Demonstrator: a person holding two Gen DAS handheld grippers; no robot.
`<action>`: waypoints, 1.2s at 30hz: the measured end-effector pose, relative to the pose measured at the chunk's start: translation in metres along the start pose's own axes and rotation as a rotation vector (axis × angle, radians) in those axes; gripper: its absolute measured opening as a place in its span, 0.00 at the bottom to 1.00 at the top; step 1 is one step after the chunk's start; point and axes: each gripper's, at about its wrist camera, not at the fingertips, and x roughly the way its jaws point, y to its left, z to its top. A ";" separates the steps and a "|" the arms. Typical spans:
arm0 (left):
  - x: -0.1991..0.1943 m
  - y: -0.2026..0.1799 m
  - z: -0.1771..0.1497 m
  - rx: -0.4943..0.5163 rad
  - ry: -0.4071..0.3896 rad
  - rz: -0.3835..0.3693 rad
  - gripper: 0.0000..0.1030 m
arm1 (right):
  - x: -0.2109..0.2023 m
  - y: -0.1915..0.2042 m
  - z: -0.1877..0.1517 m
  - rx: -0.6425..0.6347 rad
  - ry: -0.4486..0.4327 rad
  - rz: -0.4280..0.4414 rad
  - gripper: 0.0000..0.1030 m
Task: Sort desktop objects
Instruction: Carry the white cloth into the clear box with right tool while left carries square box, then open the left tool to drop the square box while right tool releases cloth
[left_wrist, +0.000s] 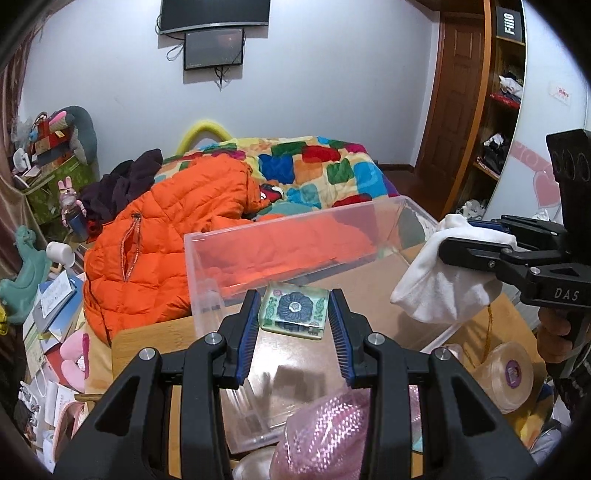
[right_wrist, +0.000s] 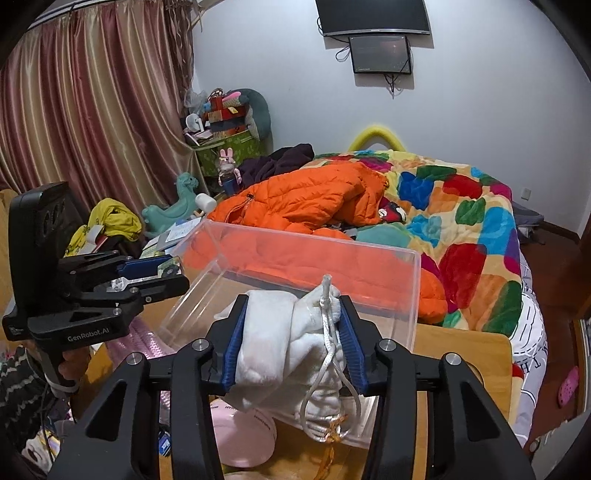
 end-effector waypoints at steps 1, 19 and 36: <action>0.002 0.000 0.000 0.003 0.006 -0.001 0.36 | 0.002 0.000 0.000 -0.003 0.003 -0.002 0.41; 0.019 -0.009 -0.001 0.047 0.079 -0.010 0.36 | 0.027 0.000 -0.001 -0.031 0.097 -0.046 0.41; -0.016 -0.021 0.004 0.087 -0.021 0.048 0.59 | -0.002 0.007 -0.008 -0.054 0.059 -0.087 0.60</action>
